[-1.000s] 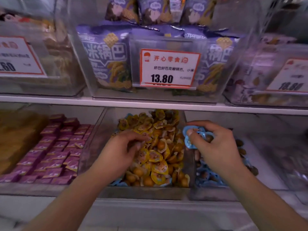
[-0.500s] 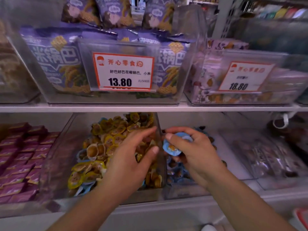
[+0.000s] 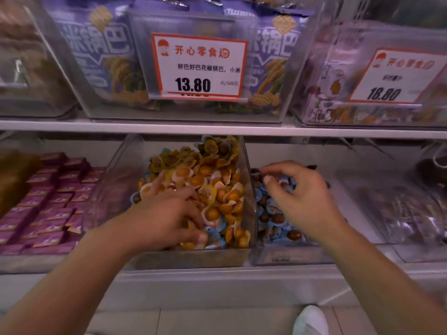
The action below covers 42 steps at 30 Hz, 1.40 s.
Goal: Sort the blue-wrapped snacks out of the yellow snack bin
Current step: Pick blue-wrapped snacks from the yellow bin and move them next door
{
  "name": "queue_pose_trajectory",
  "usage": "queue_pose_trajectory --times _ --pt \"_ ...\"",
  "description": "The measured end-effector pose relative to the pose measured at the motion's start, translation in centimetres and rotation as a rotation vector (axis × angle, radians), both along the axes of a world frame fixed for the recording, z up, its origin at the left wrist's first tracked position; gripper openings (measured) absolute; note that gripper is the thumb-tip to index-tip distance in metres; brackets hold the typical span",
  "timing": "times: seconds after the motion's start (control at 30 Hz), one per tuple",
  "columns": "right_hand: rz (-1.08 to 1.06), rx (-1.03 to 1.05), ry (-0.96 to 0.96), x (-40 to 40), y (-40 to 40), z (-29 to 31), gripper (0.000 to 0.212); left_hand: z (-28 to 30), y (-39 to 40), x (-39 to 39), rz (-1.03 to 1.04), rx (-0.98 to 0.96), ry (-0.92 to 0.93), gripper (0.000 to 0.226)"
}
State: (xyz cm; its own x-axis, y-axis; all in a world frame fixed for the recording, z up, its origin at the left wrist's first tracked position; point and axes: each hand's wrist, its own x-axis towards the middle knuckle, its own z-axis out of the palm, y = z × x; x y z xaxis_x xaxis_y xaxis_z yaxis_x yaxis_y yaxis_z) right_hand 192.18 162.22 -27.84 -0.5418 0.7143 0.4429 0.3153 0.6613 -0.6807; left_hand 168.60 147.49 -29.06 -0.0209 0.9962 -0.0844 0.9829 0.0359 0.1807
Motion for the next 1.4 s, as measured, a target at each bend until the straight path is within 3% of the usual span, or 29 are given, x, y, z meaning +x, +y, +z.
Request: queue_pose_trajectory --times 0.17,0.27,0.33,0.43,0.5,0.6,0.77,0.83,0.93,1.03,1.1,1.33,1.4 --pt "0.085 0.153 -0.068 -1.5 -2.0 -1.1 0.019 -0.7 0.2 -2.7 0.179 0.122 0.131 0.019" --pt "0.064 0.172 -0.054 -1.6 -1.9 -1.4 0.017 -0.8 -0.1 -3.0 0.215 0.136 0.192 0.021" --pt "0.068 0.195 -0.04 -1.9 -1.9 -1.5 0.018 -0.8 -0.6 -1.8 0.171 0.265 0.199 0.022" --pt "0.072 0.258 -0.042 -2.7 -2.2 -1.8 0.019 -0.4 -1.3 1.7 0.057 0.46 -0.079 0.032" --pt "0.058 0.316 -0.067 -3.3 -2.5 -2.2 0.02 -0.6 -1.2 3.8 -0.022 0.276 -0.296 0.038" --pt "0.036 0.332 -0.076 -3.8 -2.5 -2.3 0.022 -1.6 -0.5 4.0 -0.043 -0.034 -0.382 0.048" --pt "0.027 0.314 -0.061 -3.8 -2.6 -2.3 0.022 -1.8 0.6 1.7 0.01 -0.124 -0.427 0.091" --pt "0.03 0.301 -0.062 -3.6 -2.7 -2.3 0.021 -1.9 0.9 1.0 0.045 -0.126 -0.447 0.098" --pt "0.043 0.292 -0.076 -3.3 -2.6 -2.3 0.02 -2.3 1.1 0.1 0.046 -0.088 -0.415 0.073" --pt "0.052 0.286 -0.1 -3.2 -2.6 -2.2 0.019 -2.7 1.6 0.3 0.041 0.107 -0.269 0.034" --pt "0.059 0.28 -0.118 -3.1 -2.6 -2.1 0.018 -2.6 1.8 0.6 0.049 0.199 -0.209 0.02" --pt "0.075 0.283 -0.159 -2.9 -2.3 -1.9 0.022 -1.2 1.0 -0.9 0.182 0.271 -0.24 0.017" --pt "0.071 0.278 -0.167 -3.0 -2.3 -1.8 0.024 -0.7 0.6 -1.2 0.24 0.35 -0.162 0.015"
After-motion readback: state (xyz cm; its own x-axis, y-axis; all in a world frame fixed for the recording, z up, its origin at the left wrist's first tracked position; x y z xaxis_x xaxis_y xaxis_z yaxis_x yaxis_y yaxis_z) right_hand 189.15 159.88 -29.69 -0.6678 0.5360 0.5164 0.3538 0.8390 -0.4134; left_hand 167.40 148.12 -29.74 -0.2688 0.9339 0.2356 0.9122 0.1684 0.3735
